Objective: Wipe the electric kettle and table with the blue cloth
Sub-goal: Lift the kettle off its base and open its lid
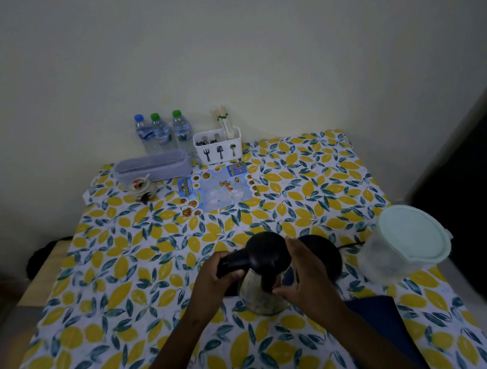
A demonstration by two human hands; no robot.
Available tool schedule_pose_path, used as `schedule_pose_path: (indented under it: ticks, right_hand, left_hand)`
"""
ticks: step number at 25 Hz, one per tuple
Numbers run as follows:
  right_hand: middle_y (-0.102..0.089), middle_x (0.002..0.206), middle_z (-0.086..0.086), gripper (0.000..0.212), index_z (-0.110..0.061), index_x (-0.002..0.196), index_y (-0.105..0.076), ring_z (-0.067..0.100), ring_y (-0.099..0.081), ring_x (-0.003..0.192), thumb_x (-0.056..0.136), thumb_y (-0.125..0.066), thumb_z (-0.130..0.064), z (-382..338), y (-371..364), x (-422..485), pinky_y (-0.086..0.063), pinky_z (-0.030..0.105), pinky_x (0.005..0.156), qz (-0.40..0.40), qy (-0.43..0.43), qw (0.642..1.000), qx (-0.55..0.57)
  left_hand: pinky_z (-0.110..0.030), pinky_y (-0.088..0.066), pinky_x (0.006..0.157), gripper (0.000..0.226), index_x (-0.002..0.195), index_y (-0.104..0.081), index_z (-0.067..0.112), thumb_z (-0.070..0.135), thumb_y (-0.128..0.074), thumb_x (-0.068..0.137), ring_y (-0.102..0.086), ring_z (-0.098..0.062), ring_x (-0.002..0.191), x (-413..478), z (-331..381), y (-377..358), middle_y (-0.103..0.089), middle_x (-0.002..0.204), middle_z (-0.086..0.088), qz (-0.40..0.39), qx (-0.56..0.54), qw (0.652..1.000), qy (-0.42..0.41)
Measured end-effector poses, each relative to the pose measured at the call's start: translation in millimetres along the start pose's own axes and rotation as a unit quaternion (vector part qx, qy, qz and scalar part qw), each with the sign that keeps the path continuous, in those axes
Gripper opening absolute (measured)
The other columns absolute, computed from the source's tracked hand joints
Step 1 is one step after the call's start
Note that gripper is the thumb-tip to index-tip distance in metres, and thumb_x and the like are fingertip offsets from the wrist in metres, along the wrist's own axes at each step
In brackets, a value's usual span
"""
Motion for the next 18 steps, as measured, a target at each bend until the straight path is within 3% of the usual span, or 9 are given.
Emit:
schedule_pose_path:
  ticks: [3,8,11,14,16,18]
  right_hand:
    - [-0.016,0.157,-0.007,0.105,-0.031,0.149,-0.009,0.014,-0.015,0.145,0.071,-0.079,-0.042,-2.7,-23.0,-7.1,-0.024,0.033,0.116,-0.01,-0.02,1.0,0.014]
    - [-0.019,0.159,0.003,0.104,-0.021,0.151,-0.012,0.02,-0.017,0.146,0.073,-0.079,-0.038,-4.0,-36.2,-17.3,-0.028,0.043,0.116,-0.021,-0.023,0.999,0.009]
    - [-0.004,0.161,0.0,0.103,-0.021,0.15,0.001,0.017,-0.003,0.148,0.079,-0.071,-0.045,-4.2,-38.4,-21.5,-0.016,0.039,0.12,-0.025,0.001,0.999,-0.031]
    - [0.021,0.156,-0.006,0.104,-0.022,0.143,0.023,0.015,0.02,0.145,0.084,-0.056,-0.057,2.3,-37.6,-25.1,0.002,0.039,0.118,-0.04,0.018,0.987,-0.156]
    - [0.02,0.155,-0.006,0.104,-0.021,0.147,0.017,0.019,0.016,0.146,0.083,-0.059,-0.053,6.2,-36.6,-26.7,0.002,0.043,0.118,-0.056,0.017,0.985,-0.161]
    - [0.02,0.156,-0.001,0.105,-0.02,0.147,0.017,0.024,0.015,0.146,0.082,-0.054,-0.06,6.7,-39.3,-28.3,-0.001,0.046,0.118,-0.069,0.031,0.975,-0.208]
  left_hand:
    - [-0.023,-0.045,0.072,0.025,0.105,-0.055,0.034,0.043,-0.067,0.085,-0.06,0.003,0.084,-7.3,-18.8,7.8,-0.063,0.101,0.008,-0.013,0.004,1.0,0.005]
    - [-0.03,-0.048,0.082,0.029,0.11,-0.056,0.032,0.042,-0.065,0.084,-0.06,-0.005,0.097,-11.9,-40.6,8.7,-0.063,0.107,0.004,-0.014,0.013,1.0,-0.007]
    - [-0.032,-0.049,0.086,0.029,0.113,-0.057,0.03,0.045,-0.061,0.088,-0.059,-0.007,0.103,-18.3,-43.4,8.7,-0.062,0.109,0.005,0.019,0.025,0.999,-0.034]
    - [-0.032,-0.049,0.087,0.035,0.116,-0.057,0.024,0.048,-0.052,0.091,-0.056,-0.008,0.1,-17.5,-20.9,4.8,-0.061,0.11,0.002,0.062,0.083,0.992,-0.068]
    - [-0.042,-0.049,0.089,0.037,0.113,-0.058,0.02,0.05,-0.049,0.094,-0.058,-0.014,0.094,-13.2,2.7,-7.2,-0.063,0.104,-0.002,0.066,0.158,0.979,-0.11]
    - [-0.051,-0.04,0.103,0.049,0.122,-0.052,0.021,0.059,-0.042,0.093,-0.058,-0.02,0.105,-7.9,17.2,-22.6,-0.063,0.114,-0.002,0.056,0.241,0.963,-0.104]
Point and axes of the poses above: each hand's wrist, its own x-axis towards the middle knuckle, its own y-axis out of the back of the hand, z = x × y, the point moved 6 cm from there along x, towards the middle knuckle
